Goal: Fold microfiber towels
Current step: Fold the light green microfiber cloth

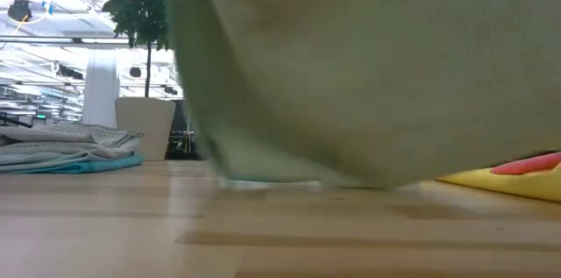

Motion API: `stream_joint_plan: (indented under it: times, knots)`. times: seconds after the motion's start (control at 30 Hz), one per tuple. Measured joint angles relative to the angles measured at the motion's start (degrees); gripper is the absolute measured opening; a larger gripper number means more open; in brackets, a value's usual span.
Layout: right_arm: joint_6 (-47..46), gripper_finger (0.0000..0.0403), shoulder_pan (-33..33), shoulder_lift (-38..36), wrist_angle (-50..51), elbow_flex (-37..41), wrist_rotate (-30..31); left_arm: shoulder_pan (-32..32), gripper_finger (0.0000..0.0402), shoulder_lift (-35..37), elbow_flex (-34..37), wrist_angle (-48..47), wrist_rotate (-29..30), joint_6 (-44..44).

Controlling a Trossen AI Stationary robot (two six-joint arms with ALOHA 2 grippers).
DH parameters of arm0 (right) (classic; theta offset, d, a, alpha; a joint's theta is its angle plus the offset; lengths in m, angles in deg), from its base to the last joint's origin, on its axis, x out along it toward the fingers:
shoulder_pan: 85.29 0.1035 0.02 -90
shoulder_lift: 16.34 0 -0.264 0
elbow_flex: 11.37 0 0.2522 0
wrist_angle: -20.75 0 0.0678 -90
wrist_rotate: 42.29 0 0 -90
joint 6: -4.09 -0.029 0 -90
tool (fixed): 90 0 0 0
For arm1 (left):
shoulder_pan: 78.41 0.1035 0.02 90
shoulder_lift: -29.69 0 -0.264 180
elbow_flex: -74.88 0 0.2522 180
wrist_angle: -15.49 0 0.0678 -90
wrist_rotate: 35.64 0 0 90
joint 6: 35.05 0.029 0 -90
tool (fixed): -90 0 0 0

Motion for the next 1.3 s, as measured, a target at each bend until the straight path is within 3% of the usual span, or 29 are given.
stream_joint_plan:
  times: [0.27, 0.43, 0.57, 0.7, 0.97, 1.13, 1.3]
  knots:
    - [9.93, 0.0005, -5.09, -0.92, 0.13, -0.09, 8.27, -2.23, 0.0000, 4.34, -0.02, -0.21, 4.72, 1.86]
    - [15.92, 0.0005, -12.16, -0.93, 0.11, 0.06, 8.60, 3.55, 0.0000, 4.37, 2.39, -0.16, 4.42, 7.58]
    - [20.40, 0.0005, -18.01, -1.40, 0.09, 4.11, 8.66, 10.01, 0.0000, 5.58, 10.08, -0.02, 3.29, 11.23]
    - [22.85, 0.0005, -23.40, -7.03, 0.16, 11.24, 9.11, 17.29, 0.0000, 10.98, 18.63, -0.14, 4.35, 12.75]
    - [22.43, 0.0005, -32.35, -22.00, 0.09, 24.80, 10.51, 31.95, 0.0000, 23.05, 26.63, 0.73, 6.36, 19.09]
    - [21.10, 0.0005, -34.48, -26.75, -0.80, 29.69, 10.28, 35.19, 0.0000, 25.46, 26.54, 7.01, 6.30, 26.49]
    - [14.70, 0.0006, -30.74, -27.73, -1.07, 35.07, 7.48, 34.59, 0.0000, 24.69, 26.73, 9.31, -0.17, 28.20]
